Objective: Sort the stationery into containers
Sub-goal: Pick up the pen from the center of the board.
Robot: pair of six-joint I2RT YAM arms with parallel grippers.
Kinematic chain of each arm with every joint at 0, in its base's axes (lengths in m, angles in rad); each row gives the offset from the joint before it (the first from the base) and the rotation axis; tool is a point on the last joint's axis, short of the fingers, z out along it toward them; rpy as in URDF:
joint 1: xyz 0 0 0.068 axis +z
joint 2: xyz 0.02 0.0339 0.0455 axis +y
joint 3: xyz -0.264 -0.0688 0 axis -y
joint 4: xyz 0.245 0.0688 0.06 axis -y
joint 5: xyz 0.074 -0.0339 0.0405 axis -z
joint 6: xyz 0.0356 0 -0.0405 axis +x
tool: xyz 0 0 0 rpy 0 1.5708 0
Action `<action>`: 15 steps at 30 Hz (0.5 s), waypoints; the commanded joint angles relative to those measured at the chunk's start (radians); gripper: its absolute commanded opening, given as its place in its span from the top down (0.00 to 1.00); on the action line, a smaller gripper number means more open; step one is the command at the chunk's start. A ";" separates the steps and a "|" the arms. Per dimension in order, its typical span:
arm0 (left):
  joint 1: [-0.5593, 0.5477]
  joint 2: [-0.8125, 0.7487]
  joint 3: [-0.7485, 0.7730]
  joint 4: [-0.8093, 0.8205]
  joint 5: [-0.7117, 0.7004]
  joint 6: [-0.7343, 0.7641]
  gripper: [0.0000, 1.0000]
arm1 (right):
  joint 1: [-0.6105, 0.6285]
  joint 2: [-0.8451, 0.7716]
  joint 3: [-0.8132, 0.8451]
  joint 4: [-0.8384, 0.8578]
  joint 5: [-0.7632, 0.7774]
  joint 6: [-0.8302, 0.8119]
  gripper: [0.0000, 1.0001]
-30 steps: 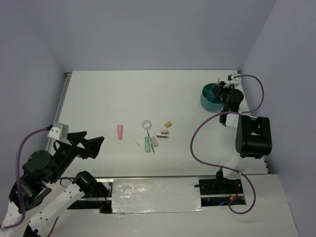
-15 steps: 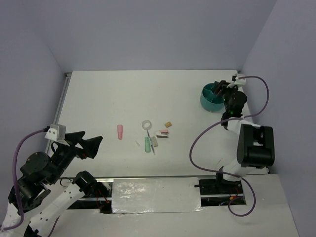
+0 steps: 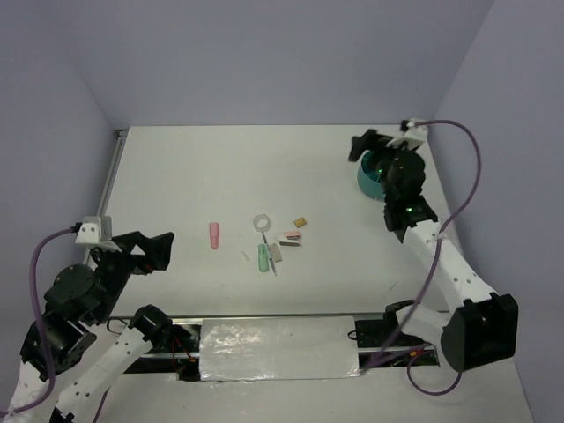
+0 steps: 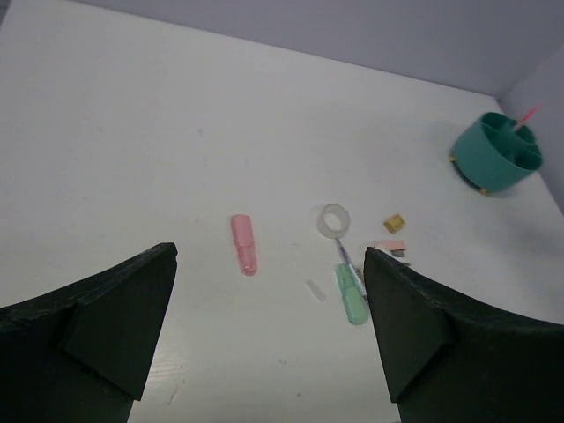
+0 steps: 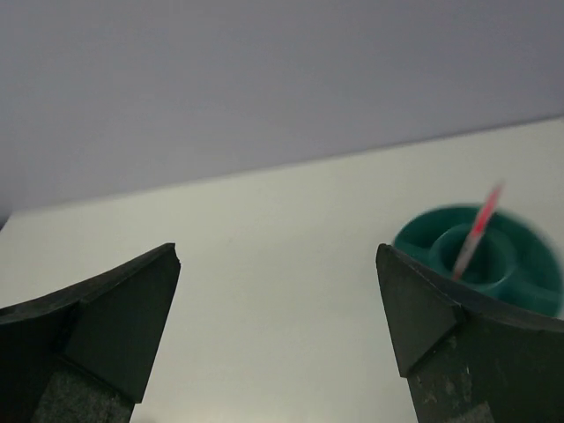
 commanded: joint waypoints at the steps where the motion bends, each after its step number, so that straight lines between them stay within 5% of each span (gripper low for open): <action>1: 0.048 0.106 0.029 -0.043 -0.161 -0.092 0.01 | 0.294 -0.117 0.034 -0.337 0.191 0.011 0.00; 5: 0.105 0.174 0.049 -0.106 -0.263 -0.142 0.01 | 0.495 -0.133 -0.010 -0.479 0.079 0.123 0.00; 7: 0.130 0.168 0.036 -0.077 -0.226 -0.117 0.01 | 0.618 -0.098 0.003 -0.548 0.178 0.142 0.00; 12: 0.141 0.156 0.027 -0.065 -0.189 -0.103 0.01 | 0.636 -0.085 0.034 -0.644 0.303 0.117 0.00; 15: 0.141 0.148 0.021 -0.057 -0.184 -0.098 0.01 | 0.648 -0.056 0.075 -0.661 0.176 0.117 0.04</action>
